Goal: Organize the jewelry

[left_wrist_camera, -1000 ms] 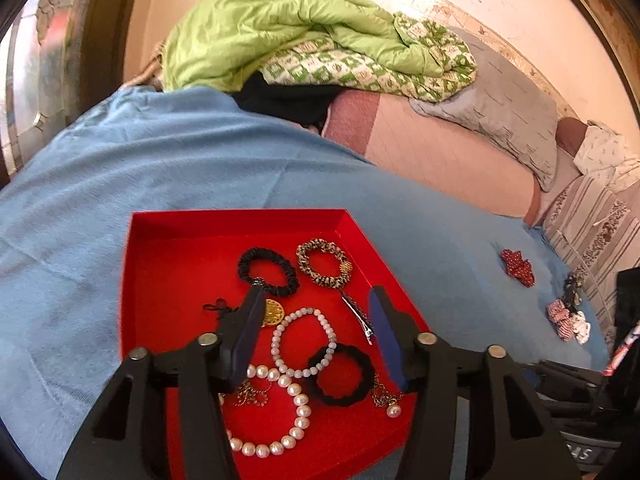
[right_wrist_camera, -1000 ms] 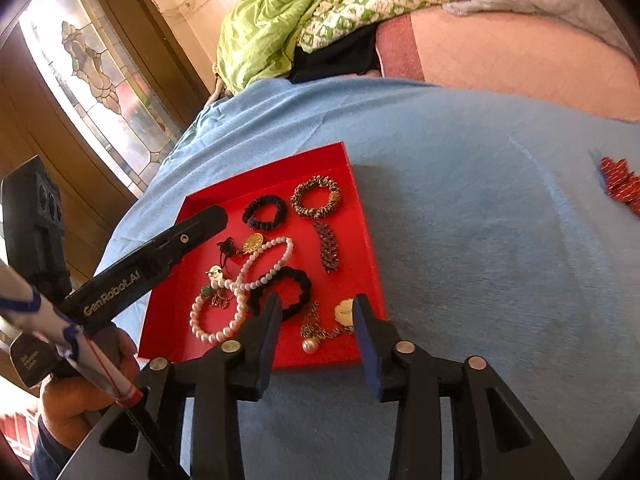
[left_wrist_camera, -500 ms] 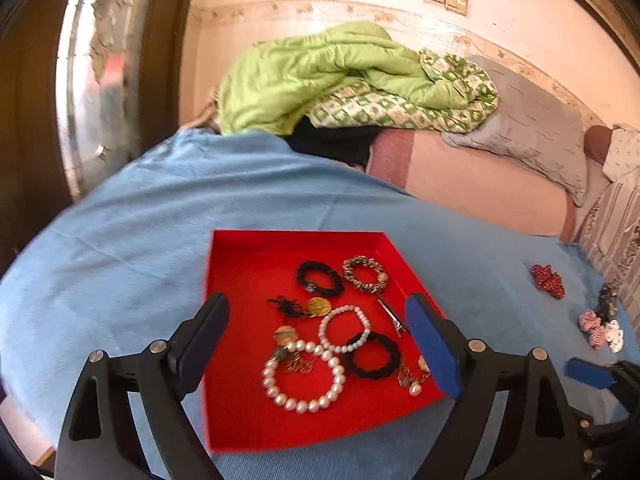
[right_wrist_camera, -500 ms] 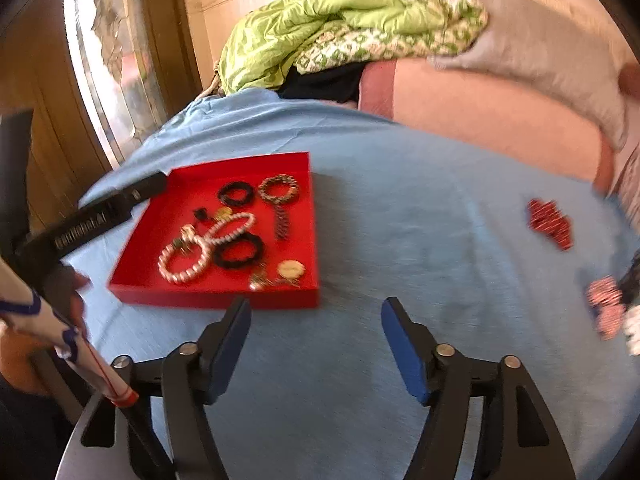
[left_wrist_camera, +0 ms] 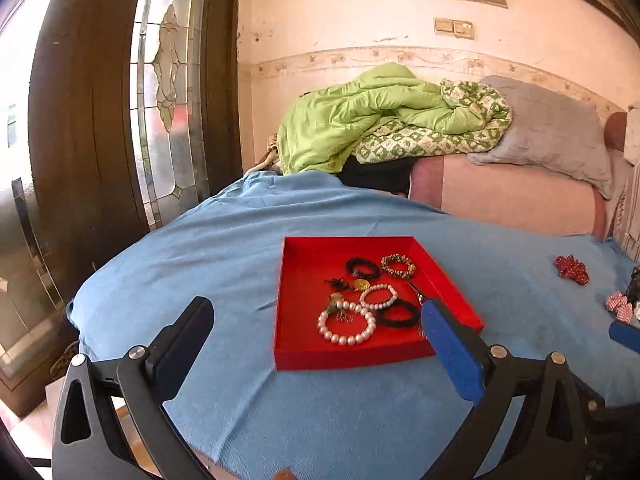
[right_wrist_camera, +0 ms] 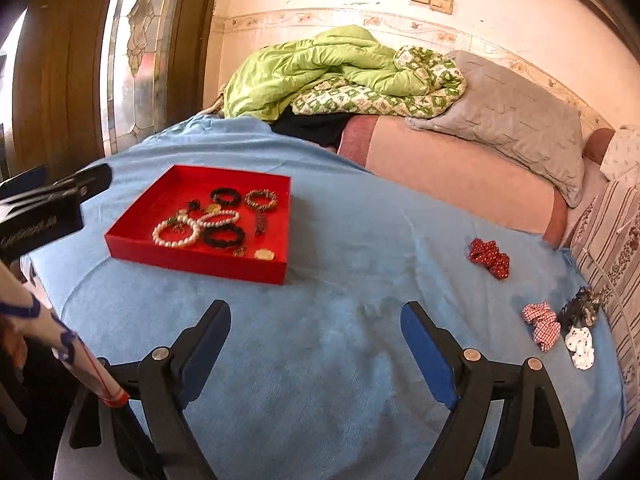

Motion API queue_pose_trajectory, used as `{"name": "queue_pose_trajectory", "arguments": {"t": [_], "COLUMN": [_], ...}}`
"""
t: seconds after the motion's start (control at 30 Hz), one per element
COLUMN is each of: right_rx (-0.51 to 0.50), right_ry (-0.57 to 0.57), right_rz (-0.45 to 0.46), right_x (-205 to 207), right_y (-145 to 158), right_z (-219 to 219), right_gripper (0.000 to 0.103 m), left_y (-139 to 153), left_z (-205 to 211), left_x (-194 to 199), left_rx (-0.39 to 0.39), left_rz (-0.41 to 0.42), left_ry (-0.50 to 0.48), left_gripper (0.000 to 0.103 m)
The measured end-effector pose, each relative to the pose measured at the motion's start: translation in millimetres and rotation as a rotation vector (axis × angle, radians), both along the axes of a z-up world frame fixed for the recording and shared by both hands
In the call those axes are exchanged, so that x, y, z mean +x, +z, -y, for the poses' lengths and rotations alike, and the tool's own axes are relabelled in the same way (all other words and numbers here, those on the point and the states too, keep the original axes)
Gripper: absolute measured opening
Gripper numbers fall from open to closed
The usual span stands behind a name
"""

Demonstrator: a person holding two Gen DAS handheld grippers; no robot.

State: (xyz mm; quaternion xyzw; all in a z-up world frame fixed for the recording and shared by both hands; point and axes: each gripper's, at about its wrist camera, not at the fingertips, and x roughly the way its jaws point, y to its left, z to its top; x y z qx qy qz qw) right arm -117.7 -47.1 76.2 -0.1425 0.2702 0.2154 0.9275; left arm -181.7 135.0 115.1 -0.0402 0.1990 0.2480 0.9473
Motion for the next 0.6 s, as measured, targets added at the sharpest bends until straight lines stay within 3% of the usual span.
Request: {"name": "queue_pose_trajectory", "arguments": {"t": [0.3, 0.6], "right_rx": [-0.003, -0.018], "right_ry": [-0.015, -0.032], "right_rz": [-0.024, -0.050], "right_x": [5.7, 11.7], "right_y": [-7.9, -15.4], "right_z": [5.2, 4.9], "right_gripper": [0.090, 0.090], "left_y": [-7.8, -15.3], "left_z": [-4.4, 3.6], "left_x": [12.4, 24.0], "left_rx": [0.026, 0.045], "left_rz": [-0.083, -0.139], "left_ry": [0.151, 0.117], "left_gripper": [0.103, 0.103]}}
